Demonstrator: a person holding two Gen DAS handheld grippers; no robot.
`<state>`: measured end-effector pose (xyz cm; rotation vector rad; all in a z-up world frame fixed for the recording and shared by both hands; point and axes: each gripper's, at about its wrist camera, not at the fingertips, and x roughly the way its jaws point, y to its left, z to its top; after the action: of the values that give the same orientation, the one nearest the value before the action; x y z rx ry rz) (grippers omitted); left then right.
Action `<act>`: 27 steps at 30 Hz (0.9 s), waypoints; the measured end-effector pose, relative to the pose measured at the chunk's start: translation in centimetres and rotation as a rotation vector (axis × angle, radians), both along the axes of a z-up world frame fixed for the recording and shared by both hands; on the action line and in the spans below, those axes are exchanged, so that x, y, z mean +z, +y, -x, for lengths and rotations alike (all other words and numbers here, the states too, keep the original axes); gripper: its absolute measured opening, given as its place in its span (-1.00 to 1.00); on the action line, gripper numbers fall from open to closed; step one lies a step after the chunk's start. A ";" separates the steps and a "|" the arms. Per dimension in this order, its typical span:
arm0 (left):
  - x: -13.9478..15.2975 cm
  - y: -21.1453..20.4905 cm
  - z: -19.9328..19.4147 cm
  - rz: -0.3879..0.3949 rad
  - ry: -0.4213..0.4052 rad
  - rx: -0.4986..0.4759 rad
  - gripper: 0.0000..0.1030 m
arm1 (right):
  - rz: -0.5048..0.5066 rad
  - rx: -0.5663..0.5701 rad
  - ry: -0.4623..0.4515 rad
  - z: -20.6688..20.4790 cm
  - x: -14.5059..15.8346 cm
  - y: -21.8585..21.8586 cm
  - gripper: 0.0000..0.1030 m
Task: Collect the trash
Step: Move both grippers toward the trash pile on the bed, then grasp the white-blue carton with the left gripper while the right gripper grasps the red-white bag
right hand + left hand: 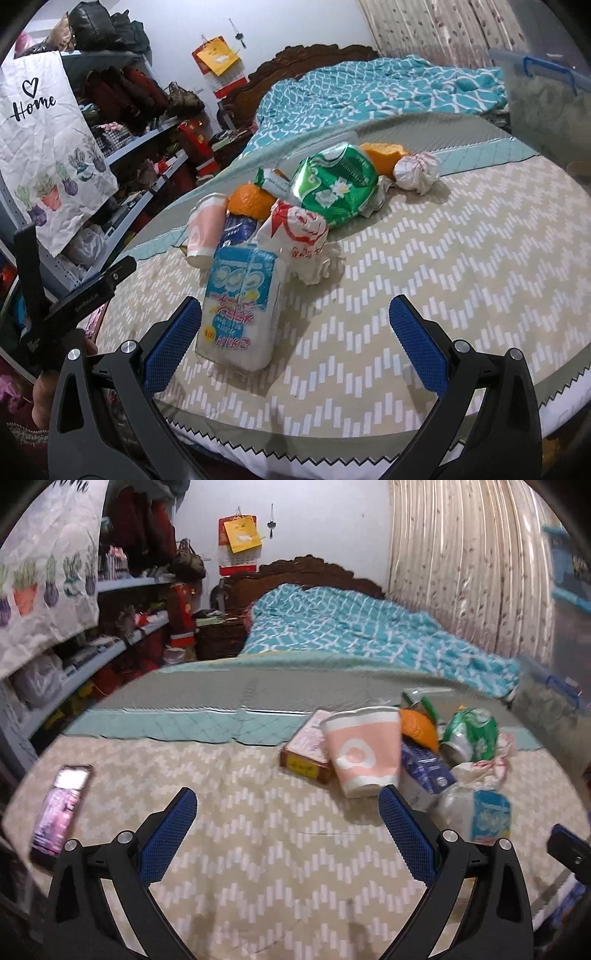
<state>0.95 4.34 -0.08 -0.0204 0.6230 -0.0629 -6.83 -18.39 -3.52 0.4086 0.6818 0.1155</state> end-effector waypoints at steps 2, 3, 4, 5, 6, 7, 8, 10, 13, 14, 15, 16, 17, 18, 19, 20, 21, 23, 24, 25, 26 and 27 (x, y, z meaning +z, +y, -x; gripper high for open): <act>-0.3 0.1 -0.2 0.038 0.025 -0.003 0.83 | -0.003 0.014 0.005 0.0 -0.1 0.1 0.94; -0.5 0.2 -0.2 0.052 0.041 -0.005 0.83 | -0.004 0.025 0.005 0.0 -0.1 0.3 0.94; -0.7 0.3 -0.4 0.073 0.060 -0.010 0.83 | -0.001 0.042 0.006 -0.2 -0.2 0.6 0.94; -0.9 0.3 -0.4 0.087 0.077 -0.012 0.83 | 0.005 0.060 0.011 -0.3 -0.2 0.9 0.94; -1.0 0.5 -0.6 0.103 0.097 -0.015 0.83 | 0.008 0.074 0.018 -0.4 -0.4 1.1 0.94; -1.1 0.7 -0.7 0.116 0.116 -0.020 0.81 | 0.010 0.087 0.028 -0.6 -0.5 1.4 0.94; -1.2 0.9 -0.7 0.124 0.129 -0.028 0.76 | 0.013 0.096 0.038 -0.7 -0.7 1.6 0.94; -1.3 0.9 -0.8 0.137 0.146 -0.051 0.62 | 0.013 0.086 0.037 -0.7 -0.7 1.5 0.94; -1.4 0.4 -0.7 0.168 0.154 -0.107 0.58 | 0.002 0.041 0.030 -0.6 -0.8 0.4 0.77; -1.4 0.1 -0.7 0.186 0.157 -0.143 0.56 | -0.008 0.028 0.036 -0.7 -0.9 -0.1 0.52; -1.4 -0.4 -0.7 0.202 0.163 -0.181 0.55 | -0.024 0.026 0.043 -0.9 -1.1 -0.4 0.26; -1.3 -0.8 -0.7 0.213 0.169 -0.209 0.55 | -0.045 0.033 0.054 -1.1 -1.5 -0.8 0.14; -1.3 -1.4 -0.8 0.228 0.179 -0.250 0.55 | -0.054 0.039 0.067 -1.3 -1.9 -1.0 -0.11; -1.3 -2.1 -0.9 0.235 0.187 -0.281 0.55 | -0.050 0.038 0.079 -1.6 -2.1 -1.2 -0.26; -1.4 -3.2 -1.1 0.233 0.202 -0.319 0.55 | -0.042 0.033 0.087 -1.7 -2.3 -1.2 -0.27; -1.5 -4.0 -1.3 0.223 0.212 -0.339 0.55 | -0.032 0.019 0.093 -1.8 -2.4 -1.5 -0.27; -1.7 -5.2 -1.4 0.206 0.223 -0.361 0.55 | -0.024 0.004 0.095 -1.9 -2.5 -1.8 -0.27; -2.2 -7.5 -1.6 0.165 0.250 -0.397 0.57 | -0.019 -0.027 0.094 -1.9 -2.7 -2.6 -0.27; -2.5 -8.5 -1.7 0.155 0.263 -0.414 0.58 | -0.024 -0.038 0.094 -1.9 -2.7 -3.1 -0.25; -2.9 -9.9 -1.6 0.139 0.284 -0.440 0.64 | -0.028 -0.048 0.095 -1.9 -2.7 -3.5 -0.23; -3.1 -10.7 -1.5 0.128 0.293 -0.455 0.69 | -0.036 -0.057 0.096 -2.0 -2.7 -4.1 -0.23; -3.4 -11.9 -1.4 0.106 0.298 -0.474 0.78 | -0.045 -0.064 0.101 -2.1 -2.8 -4.7 -0.15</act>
<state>2.32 -7.53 -3.52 0.0165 0.9124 -0.5597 -4.70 -23.11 -6.32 0.4816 0.7660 0.0495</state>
